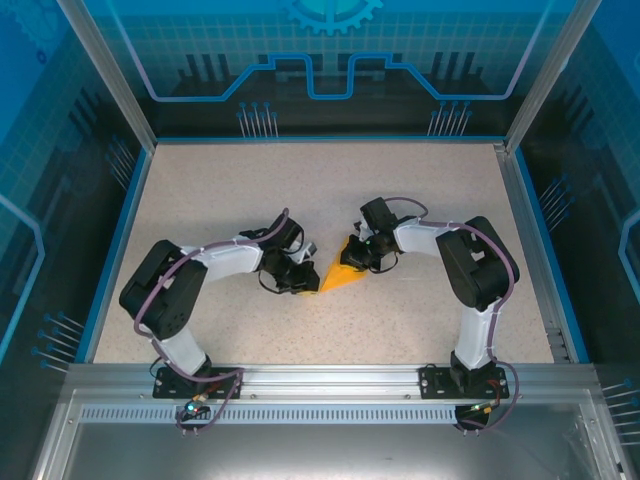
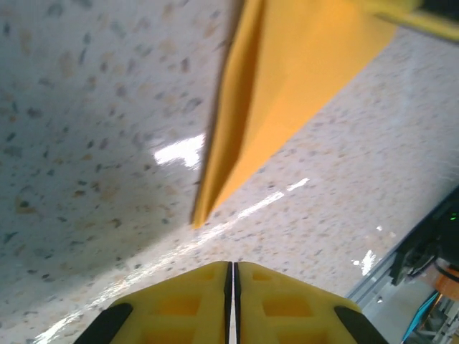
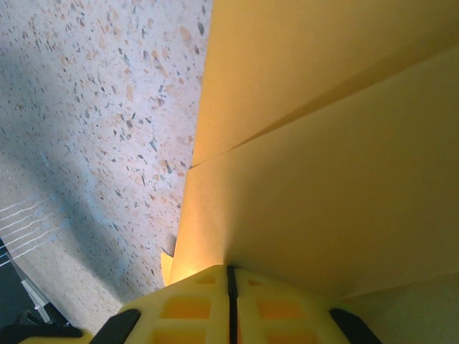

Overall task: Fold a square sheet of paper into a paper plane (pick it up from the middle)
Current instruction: Fourth fold the wing at the center of the table.

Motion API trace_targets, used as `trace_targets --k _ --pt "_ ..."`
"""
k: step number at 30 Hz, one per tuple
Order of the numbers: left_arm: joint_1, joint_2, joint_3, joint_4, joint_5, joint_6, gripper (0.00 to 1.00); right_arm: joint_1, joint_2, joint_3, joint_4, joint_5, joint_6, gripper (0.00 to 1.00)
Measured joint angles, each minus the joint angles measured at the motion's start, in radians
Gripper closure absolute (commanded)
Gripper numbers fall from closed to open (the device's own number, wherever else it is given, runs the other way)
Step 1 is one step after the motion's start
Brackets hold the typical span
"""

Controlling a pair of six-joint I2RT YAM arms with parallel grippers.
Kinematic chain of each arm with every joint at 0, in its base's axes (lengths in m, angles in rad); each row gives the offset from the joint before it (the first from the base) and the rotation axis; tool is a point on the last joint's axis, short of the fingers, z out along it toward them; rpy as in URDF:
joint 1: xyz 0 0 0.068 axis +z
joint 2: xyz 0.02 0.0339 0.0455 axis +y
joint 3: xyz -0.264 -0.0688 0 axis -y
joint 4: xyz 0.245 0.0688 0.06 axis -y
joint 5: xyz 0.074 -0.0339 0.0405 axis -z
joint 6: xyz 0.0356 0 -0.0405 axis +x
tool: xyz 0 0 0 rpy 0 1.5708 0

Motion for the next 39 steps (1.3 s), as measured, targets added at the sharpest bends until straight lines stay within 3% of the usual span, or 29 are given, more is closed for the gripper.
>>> trace_targets --k 9,24,39 --pt "-0.04 0.064 0.04 0.135 0.0 -0.082 0.9 0.0 0.003 0.008 -0.01 -0.001 0.0 0.91" --pt "-0.044 0.116 0.036 0.153 -0.09 -0.1 0.98 0.0 0.003 0.017 -0.023 -0.002 -0.004 0.91" --pt "-0.042 0.11 -0.002 0.213 -0.081 -0.101 1.0 0.029 -0.105 -0.049 0.028 0.047 -0.091 0.89"
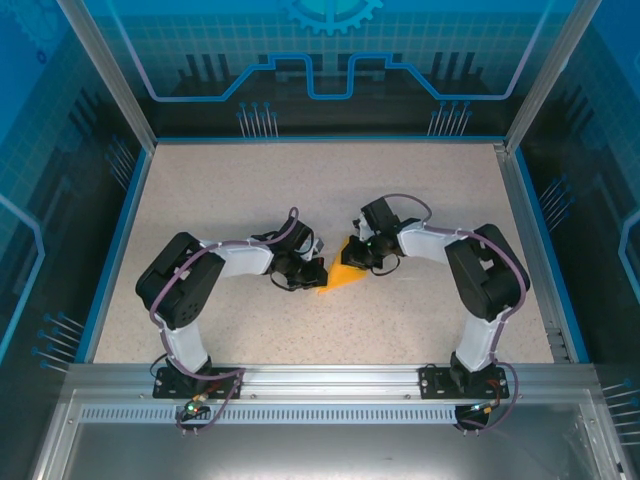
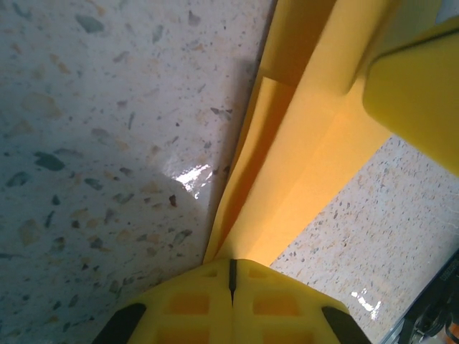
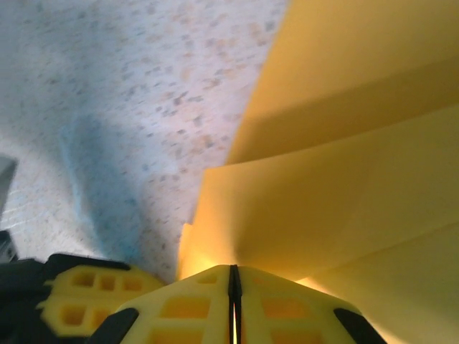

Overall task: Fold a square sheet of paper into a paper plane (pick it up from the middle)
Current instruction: Fourth fold the wing at the center of the table.

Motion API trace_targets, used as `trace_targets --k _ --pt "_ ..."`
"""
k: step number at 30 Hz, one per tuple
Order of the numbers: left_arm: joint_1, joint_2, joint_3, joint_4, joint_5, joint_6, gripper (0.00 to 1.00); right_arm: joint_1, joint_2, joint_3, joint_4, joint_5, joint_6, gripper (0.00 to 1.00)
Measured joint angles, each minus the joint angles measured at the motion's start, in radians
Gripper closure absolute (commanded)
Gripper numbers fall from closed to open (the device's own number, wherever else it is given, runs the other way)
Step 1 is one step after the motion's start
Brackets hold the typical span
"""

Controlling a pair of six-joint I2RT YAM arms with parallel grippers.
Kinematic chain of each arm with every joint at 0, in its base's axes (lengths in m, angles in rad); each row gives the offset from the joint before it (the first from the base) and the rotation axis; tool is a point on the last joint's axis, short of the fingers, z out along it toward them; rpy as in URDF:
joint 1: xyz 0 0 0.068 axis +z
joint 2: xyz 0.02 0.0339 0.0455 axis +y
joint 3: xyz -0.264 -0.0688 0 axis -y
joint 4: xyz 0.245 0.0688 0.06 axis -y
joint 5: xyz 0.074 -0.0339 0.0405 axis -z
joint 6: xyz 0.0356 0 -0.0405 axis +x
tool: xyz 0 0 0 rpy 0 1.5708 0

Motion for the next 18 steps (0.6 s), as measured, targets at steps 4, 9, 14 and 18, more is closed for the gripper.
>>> trace_targets --k 4,9,14,18 --pt "0.001 -0.001 -0.003 0.004 0.002 -0.003 1.0 0.044 -0.008 -0.016 0.026 -0.008 -0.004 0.9" --pt "0.003 -0.002 -0.008 0.013 0.005 -0.019 1.0 0.077 0.011 -0.021 0.04 -0.029 -0.004 0.9" --pt "0.004 -0.002 -0.009 0.015 0.006 -0.026 1.0 0.078 0.03 -0.021 0.047 -0.038 -0.008 0.9" --pt "0.004 -0.002 -0.009 0.015 0.006 -0.027 1.0 0.078 0.051 -0.021 0.056 -0.048 -0.015 0.91"
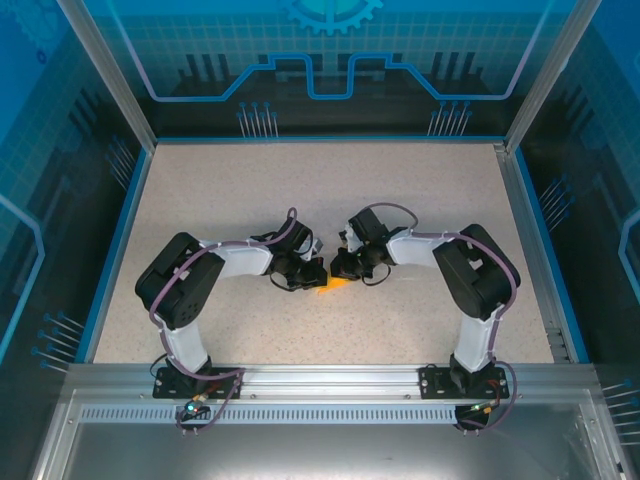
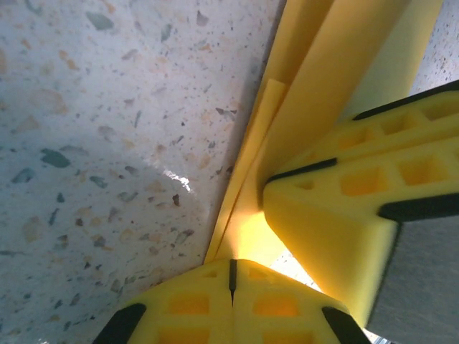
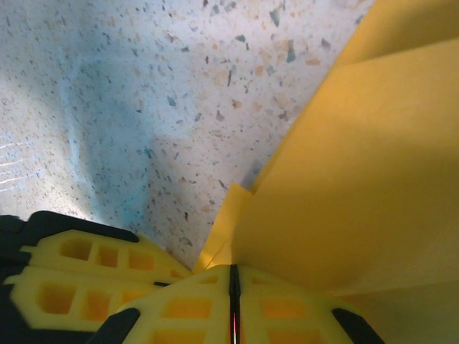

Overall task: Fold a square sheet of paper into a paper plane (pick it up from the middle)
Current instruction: Fourth fold the wing at the center of the table.

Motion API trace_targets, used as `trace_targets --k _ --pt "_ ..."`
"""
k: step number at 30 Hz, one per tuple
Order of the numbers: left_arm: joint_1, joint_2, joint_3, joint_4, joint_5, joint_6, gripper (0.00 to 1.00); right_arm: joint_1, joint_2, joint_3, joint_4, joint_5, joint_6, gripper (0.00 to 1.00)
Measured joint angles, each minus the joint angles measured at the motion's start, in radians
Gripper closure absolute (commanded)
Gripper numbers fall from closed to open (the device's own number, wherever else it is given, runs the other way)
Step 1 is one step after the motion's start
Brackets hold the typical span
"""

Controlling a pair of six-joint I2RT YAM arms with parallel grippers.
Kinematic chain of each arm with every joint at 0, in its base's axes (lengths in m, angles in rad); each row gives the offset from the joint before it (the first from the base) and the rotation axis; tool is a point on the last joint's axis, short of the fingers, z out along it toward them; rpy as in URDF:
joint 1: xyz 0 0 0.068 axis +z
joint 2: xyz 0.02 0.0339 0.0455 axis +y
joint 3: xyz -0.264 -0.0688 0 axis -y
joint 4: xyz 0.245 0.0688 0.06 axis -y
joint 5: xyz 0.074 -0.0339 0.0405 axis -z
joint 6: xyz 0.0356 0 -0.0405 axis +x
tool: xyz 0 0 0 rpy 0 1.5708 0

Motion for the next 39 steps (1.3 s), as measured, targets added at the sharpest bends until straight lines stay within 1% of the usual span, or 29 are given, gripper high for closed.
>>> trace_targets --k 7,18,32,36,39 --pt "0.0 0.0 -0.002 0.001 0.0 -0.021 1.0 -0.011 0.013 0.0 0.008 -0.025 -0.017 0.91" --pt "0.0 -0.001 -0.004 0.003 0.0 -0.023 1.0 -0.073 0.046 0.025 -0.014 -0.099 -0.085 0.91" --pt "0.0 0.0 -0.005 0.003 0.0 -0.022 1.0 -0.264 0.074 0.079 -0.032 -0.075 -0.124 0.9" --pt "0.0 0.0 -0.005 0.003 0.0 -0.022 1.0 -0.291 0.063 0.077 -0.024 -0.051 -0.122 0.89" --pt "0.0 0.0 -0.004 0.003 0.001 -0.022 1.0 -0.286 0.004 0.043 -0.006 -0.032 -0.109 0.89"
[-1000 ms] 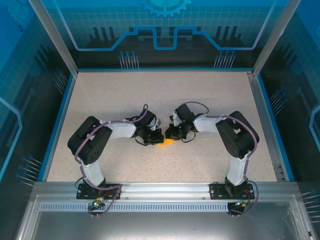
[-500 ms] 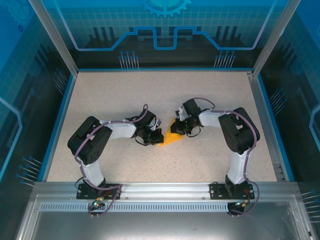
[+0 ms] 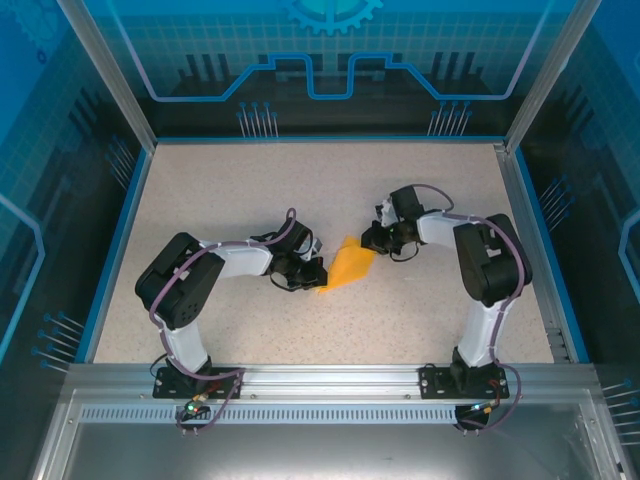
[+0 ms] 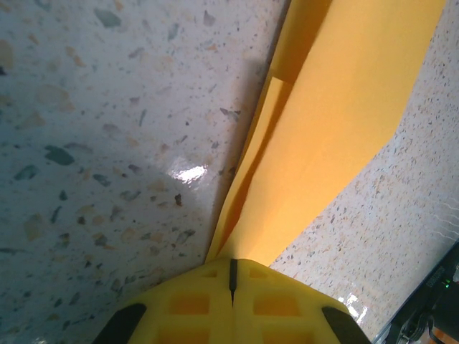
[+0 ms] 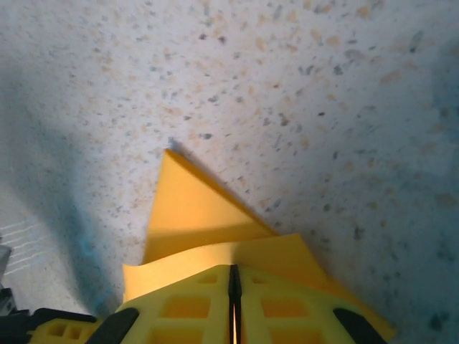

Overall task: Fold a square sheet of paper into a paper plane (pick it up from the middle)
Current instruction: Fourth fold the wing at the center of the table.

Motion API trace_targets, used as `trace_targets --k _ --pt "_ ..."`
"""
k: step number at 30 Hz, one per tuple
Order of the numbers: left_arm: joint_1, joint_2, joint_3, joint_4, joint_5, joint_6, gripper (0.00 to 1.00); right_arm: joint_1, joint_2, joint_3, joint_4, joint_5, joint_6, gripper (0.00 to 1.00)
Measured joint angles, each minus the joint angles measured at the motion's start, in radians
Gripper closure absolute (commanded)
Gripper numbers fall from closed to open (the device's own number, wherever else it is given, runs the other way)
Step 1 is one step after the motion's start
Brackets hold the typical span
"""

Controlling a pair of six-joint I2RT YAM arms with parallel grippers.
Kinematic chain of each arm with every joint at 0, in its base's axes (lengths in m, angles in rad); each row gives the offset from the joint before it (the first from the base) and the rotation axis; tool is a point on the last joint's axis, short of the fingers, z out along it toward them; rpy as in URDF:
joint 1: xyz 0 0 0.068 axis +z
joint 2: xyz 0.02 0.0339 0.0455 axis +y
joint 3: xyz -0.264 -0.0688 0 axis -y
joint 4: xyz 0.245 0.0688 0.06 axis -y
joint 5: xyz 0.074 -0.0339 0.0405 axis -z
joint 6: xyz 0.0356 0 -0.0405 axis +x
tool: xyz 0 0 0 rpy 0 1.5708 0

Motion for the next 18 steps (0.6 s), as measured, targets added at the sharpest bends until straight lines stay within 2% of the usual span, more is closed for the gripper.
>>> trace_targets --k 6,11,18 --pt "0.0 0.0 0.002 -0.002 0.0 0.0 1.0 0.119 -0.123 -0.076 0.045 0.006 0.052 0.89" --pt "0.0 0.0 0.002 -0.002 0.0 0.0 1.0 0.222 -0.085 -0.097 0.073 0.001 0.093 0.89" --pt "0.001 0.001 0.002 -0.002 0.002 -0.001 1.0 0.247 -0.016 -0.097 0.09 -0.01 0.118 0.91"
